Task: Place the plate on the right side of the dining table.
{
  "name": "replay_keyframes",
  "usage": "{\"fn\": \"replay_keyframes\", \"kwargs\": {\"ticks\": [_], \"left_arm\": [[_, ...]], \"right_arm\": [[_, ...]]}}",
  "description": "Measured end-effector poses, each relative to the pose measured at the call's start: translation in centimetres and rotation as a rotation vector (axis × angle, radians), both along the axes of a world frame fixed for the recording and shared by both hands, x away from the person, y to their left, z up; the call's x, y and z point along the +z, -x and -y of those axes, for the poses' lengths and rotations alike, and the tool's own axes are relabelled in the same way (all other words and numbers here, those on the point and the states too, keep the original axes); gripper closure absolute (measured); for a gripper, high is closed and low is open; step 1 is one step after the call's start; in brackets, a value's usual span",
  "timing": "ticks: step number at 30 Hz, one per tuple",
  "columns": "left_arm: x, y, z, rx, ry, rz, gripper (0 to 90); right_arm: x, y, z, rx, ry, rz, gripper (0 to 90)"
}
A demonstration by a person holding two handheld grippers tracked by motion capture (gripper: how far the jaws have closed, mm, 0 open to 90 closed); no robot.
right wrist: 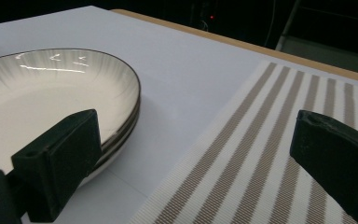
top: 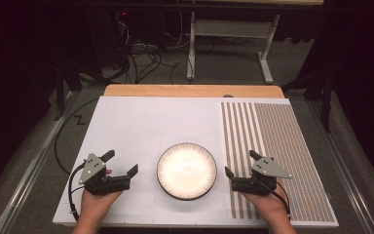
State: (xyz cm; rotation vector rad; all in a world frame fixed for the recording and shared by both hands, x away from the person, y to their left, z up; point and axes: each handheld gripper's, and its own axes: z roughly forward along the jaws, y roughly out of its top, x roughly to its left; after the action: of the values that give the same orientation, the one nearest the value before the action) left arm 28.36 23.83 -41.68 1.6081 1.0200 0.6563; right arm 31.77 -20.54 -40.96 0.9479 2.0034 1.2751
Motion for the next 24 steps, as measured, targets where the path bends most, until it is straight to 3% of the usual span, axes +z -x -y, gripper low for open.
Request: {"fn": "replay_keyframes", "kwargs": {"ticks": [12,24], "left_arm": [[0.0,0.0,0.2,-0.011,-0.001,0.009,2.5],[0.1,0.2,0.5,-0.028,-0.002,0.012,1.9]], "right_arm": [[1.1,-1.0,-3.8,0.069,0.014,-0.015,4.8],[2.8,-3.3,-5.5,0.097,0.034,-0.036,13.7]]}}
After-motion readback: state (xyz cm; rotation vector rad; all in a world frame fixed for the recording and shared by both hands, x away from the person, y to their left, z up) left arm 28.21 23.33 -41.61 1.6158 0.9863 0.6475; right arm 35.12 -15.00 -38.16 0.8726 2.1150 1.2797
